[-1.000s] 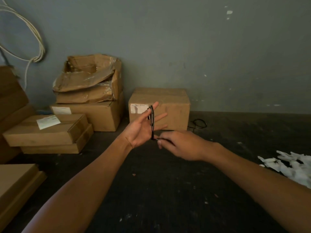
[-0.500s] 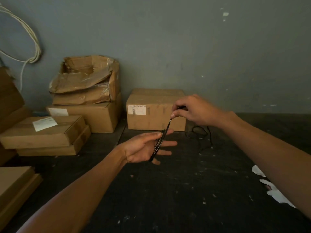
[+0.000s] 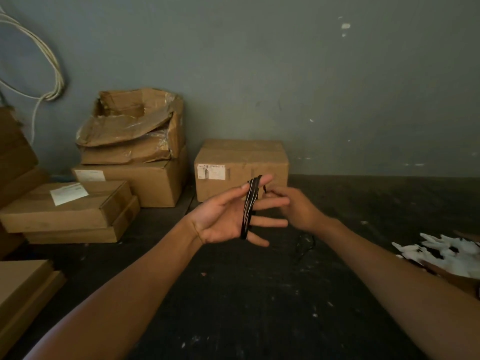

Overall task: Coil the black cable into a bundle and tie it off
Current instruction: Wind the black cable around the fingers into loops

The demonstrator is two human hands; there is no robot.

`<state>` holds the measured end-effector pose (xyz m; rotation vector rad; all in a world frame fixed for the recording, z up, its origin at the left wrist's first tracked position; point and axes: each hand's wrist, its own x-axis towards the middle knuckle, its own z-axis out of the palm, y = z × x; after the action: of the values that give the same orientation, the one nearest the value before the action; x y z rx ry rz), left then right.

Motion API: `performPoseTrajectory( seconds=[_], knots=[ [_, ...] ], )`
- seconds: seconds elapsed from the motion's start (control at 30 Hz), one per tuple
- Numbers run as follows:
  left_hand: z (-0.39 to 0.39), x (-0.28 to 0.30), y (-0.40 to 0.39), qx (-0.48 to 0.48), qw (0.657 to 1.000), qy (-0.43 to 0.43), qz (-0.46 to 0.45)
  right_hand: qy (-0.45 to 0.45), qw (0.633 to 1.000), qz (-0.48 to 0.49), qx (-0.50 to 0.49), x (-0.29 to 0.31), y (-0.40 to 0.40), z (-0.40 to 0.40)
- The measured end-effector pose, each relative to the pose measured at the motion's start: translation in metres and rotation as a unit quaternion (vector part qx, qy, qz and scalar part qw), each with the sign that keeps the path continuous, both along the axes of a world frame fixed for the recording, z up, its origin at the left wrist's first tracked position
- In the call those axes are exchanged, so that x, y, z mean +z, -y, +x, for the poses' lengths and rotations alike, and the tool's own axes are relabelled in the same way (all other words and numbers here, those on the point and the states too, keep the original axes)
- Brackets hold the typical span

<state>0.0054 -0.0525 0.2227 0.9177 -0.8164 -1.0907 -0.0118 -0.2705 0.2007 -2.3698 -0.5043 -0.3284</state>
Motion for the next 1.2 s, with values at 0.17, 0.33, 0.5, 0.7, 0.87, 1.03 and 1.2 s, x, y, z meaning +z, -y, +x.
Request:
performPoseTrajectory(
  seconds=[0.17, 0.33, 0.5, 0.7, 0.87, 1.03, 1.2],
  knots=[
    [0.000, 0.003, 0.007, 0.030, 0.999, -0.014, -0.028, -0.068, 0.996, 0.012, 0.052, -0.035, -0.034, -0.024],
    [0.017, 0.006, 0.002, 0.081, 0.995, -0.029, -0.042, -0.113, 0.990, -0.053, 0.059, -0.054, -0.055, -0.038],
    [0.025, 0.000, 0.001, 0.144, 0.987, -0.050, -0.058, -0.122, 0.986, -0.078, 0.077, -0.039, -0.063, -0.047],
    [0.030, -0.004, 0.008, 0.213, 0.974, -0.052, -0.054, -0.129, 0.983, -0.109, 0.070, -0.027, -0.065, -0.050],
    [0.035, -0.015, 0.002, 0.251, 0.967, -0.037, 0.021, -0.066, 0.977, -0.192, 0.068, 0.016, -0.060, -0.050],
    [0.029, -0.029, -0.003, 0.231, 0.969, 0.004, 0.085, -0.042, 0.971, -0.236, 0.024, 0.058, -0.041, -0.041],
    [0.025, -0.038, -0.007, 0.203, 0.966, 0.027, 0.156, 0.022, 0.972, -0.233, -0.016, 0.089, -0.022, -0.023]
  ],
)
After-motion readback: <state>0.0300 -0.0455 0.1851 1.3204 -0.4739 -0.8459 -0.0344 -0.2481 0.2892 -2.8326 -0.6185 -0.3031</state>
